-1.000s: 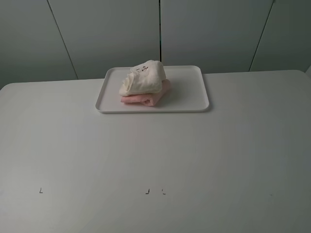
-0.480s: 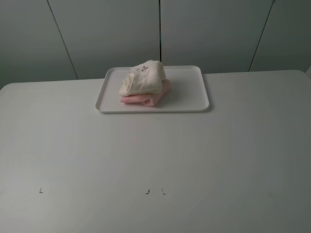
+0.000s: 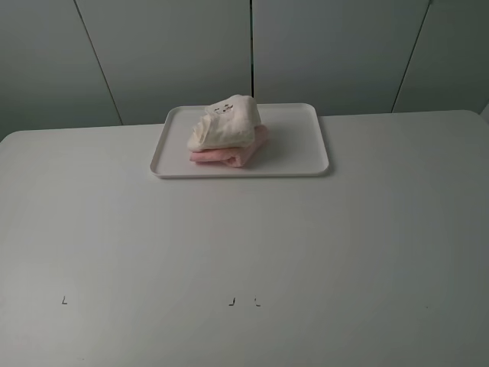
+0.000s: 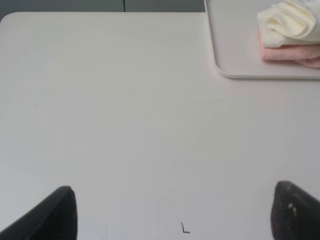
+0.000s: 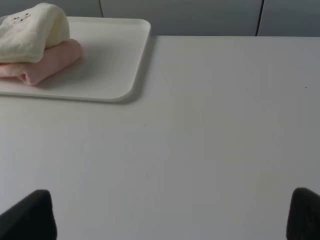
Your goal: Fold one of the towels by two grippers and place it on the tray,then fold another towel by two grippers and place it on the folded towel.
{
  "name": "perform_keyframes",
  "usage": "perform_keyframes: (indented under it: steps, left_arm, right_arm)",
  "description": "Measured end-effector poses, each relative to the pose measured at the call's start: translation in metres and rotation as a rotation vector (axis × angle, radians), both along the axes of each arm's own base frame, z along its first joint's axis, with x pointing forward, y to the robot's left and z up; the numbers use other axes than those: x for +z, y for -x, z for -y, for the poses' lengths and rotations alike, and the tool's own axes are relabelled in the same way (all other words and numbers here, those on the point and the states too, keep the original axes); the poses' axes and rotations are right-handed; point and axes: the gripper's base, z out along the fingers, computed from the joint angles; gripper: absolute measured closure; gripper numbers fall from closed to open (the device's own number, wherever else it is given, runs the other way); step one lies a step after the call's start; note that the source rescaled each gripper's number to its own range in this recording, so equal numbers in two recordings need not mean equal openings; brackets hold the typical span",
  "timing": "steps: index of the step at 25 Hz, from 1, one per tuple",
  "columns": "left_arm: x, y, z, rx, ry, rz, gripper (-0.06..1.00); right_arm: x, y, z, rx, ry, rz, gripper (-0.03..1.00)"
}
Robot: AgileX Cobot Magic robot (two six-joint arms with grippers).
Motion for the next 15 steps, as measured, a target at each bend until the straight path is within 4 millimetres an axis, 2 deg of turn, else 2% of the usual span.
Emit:
perform_keyframes:
  steps: [15]
  left_arm:
    - [0.0000, 0.0000, 0.0000, 0.000, 0.000, 0.000, -0.05]
  right_arm:
    - [0.0001, 0.0001, -0.0012, 0.007, -0.015, -0.001, -0.03]
